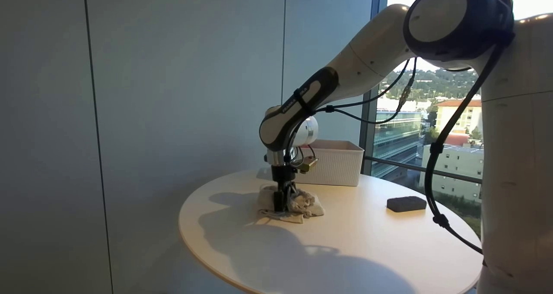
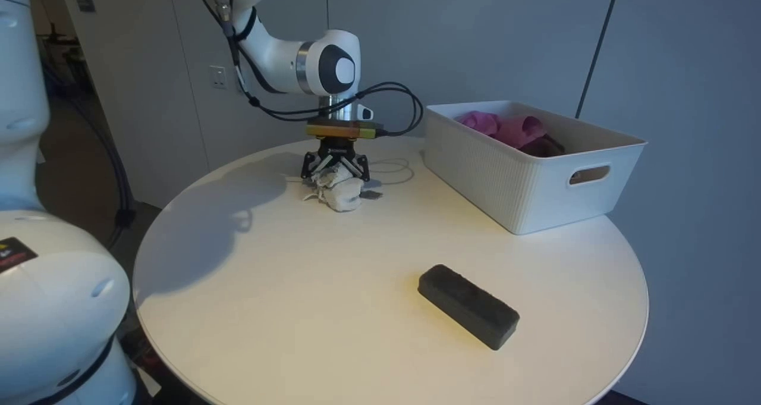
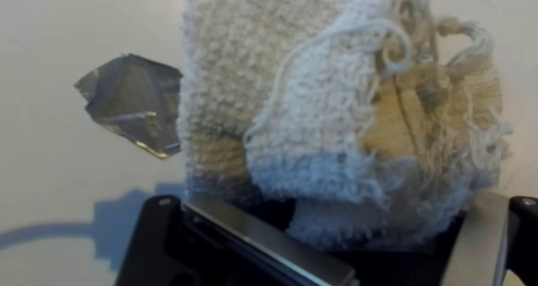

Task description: Use the white towel to clean the table

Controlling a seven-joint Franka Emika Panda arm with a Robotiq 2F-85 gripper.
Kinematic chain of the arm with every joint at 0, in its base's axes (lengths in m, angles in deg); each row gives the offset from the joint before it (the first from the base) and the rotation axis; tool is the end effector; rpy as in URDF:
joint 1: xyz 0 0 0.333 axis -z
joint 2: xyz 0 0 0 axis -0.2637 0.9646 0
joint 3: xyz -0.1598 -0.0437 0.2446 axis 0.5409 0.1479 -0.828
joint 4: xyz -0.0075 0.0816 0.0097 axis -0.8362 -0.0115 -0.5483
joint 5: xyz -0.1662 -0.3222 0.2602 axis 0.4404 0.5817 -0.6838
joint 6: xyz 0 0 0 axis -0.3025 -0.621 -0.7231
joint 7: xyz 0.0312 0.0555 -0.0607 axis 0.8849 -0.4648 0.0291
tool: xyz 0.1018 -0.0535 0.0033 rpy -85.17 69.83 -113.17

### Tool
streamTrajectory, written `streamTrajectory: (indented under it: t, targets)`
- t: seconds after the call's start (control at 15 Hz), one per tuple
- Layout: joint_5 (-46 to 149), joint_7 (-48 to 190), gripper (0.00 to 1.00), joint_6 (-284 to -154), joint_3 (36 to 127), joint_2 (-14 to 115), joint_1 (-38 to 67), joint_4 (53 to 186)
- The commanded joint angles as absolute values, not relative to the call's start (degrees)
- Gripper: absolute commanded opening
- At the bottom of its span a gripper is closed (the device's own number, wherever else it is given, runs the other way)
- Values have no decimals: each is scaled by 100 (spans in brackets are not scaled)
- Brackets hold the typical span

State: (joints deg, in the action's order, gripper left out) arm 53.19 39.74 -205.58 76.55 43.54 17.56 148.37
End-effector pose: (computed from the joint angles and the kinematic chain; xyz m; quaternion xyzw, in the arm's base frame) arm 0.5838 -0.0130 0.2594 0.9660 0.2434 -0.0865 0.0075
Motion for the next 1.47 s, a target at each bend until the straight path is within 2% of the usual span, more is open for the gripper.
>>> streamTrajectory:
  t: [0.0, 0.07, 0.13, 0.2, 0.4, 0.47, 0.6, 0.73, 1.4]
  targets:
    - [5139, 4020, 84, -20633, 7694, 4181, 1803, 14858]
    - [5095, 4011, 41, -20556, 7699, 4164, 1806, 14829]
    - [5077, 4050, 45, -20464, 7717, 4234, 1815, 14761]
    - [5065, 4051, 45, -20441, 7723, 4257, 1820, 14749]
    - [5088, 4109, 21, -20493, 7725, 4253, 1804, 14778]
    - [5101, 4133, 18, -20504, 7723, 4233, 1799, 14786]
    - [5233, 4287, 14, -20747, 7737, 4060, 1776, 14898]
    - [5407, 4498, 17, -21212, 7767, 3646, 1766, 15140]
    - [6453, 5543, 17, -22396, 8091, 2454, 1964, 14951]
